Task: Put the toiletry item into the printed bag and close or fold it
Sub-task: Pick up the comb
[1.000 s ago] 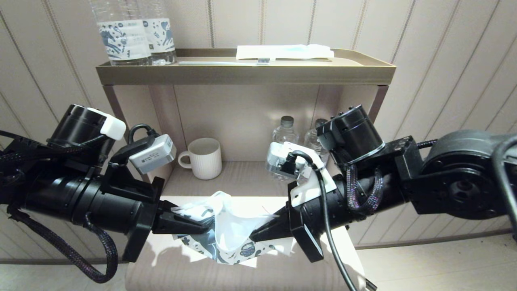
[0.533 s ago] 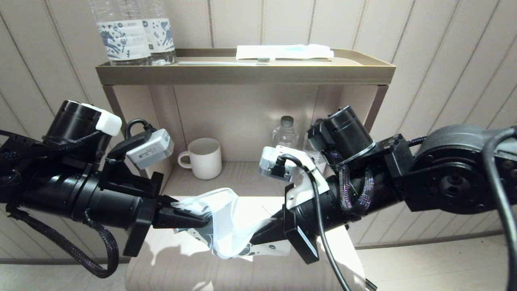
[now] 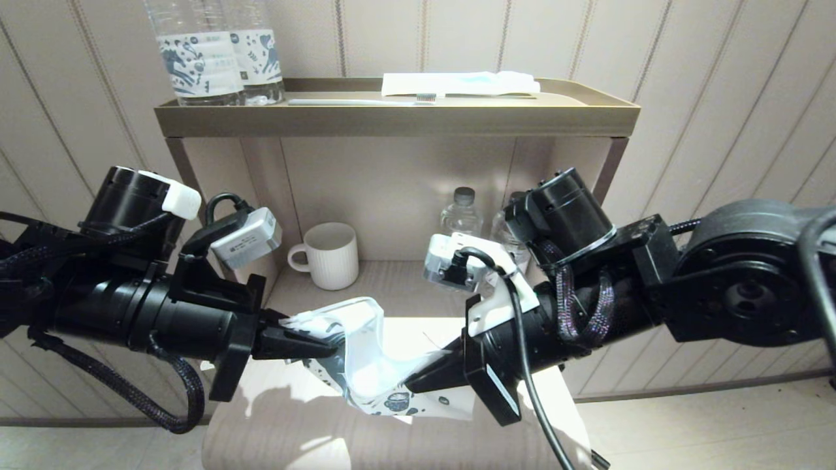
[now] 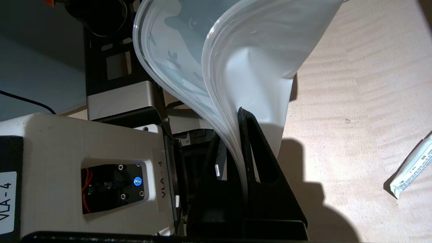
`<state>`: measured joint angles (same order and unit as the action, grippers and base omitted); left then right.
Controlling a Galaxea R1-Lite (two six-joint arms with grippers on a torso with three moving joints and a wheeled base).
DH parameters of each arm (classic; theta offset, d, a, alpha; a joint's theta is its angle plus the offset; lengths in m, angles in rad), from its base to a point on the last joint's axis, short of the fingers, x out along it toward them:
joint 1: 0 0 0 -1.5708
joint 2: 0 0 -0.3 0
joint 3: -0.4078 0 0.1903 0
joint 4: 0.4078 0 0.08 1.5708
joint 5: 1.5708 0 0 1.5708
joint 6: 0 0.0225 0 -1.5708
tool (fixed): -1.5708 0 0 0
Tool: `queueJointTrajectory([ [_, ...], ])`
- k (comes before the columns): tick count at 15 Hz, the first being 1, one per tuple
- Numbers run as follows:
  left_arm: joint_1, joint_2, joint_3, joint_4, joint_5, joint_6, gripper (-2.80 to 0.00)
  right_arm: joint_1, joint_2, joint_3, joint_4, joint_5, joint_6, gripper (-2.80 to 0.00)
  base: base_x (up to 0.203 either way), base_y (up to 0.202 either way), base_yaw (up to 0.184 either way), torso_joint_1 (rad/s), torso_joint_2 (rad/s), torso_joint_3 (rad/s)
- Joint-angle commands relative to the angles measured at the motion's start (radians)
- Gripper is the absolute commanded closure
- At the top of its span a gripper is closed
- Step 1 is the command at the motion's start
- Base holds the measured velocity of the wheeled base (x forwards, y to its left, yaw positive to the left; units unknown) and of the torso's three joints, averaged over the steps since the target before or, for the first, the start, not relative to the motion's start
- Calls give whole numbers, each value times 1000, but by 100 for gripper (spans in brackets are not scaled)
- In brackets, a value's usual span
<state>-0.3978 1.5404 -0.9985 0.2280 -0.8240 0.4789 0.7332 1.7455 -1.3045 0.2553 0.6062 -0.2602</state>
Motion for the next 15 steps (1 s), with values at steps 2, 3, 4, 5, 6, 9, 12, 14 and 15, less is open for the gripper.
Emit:
queueJointTrajectory([
  [2, 2, 7, 3, -1, -4, 6, 0, 2, -8, 5, -2, 4, -2, 0, 0, 0, 0, 0, 0, 0],
  [3, 3, 7, 4, -1, -4, 6, 0, 2, -8, 4, -2, 4, -2, 0, 0, 0, 0, 0, 0, 0],
  [4, 2, 6, 4, -1, -4, 6, 0, 3, -8, 3, -1, 4, -2, 0, 0, 0, 0, 0, 0, 0],
  [5, 3, 6, 4, -1, -4, 6, 0, 3, -8, 4, -2, 4, -2, 0, 0, 0, 0, 0, 0, 0],
  [6, 4, 6, 4, -1, -5, 6, 0, 3, -6, 4, -2, 4, -2, 0, 0, 0, 0, 0, 0, 0],
  [9, 4, 7, 39, -47, -5, 11, -280, 6, -8, 5, -2, 4, -2, 0, 0, 0, 0, 0, 0, 0],
  [12, 6, 11, 56, -106, -12, 3, -280, 9, -14, 10, -5, 4, -4, 0, 0, 0, 0, 0, 0, 0],
  [14, 43, 24, 47, -113, -14, 5, -280, 2, -33, 21, -5, 4, -5, 0, 0, 0, 0, 0, 0, 0],
  [15, 53, 24, 49, -113, -13, 7, -280, 0, -39, 31, -5, 4, -5, 0, 0, 0, 0, 0, 0, 0],
])
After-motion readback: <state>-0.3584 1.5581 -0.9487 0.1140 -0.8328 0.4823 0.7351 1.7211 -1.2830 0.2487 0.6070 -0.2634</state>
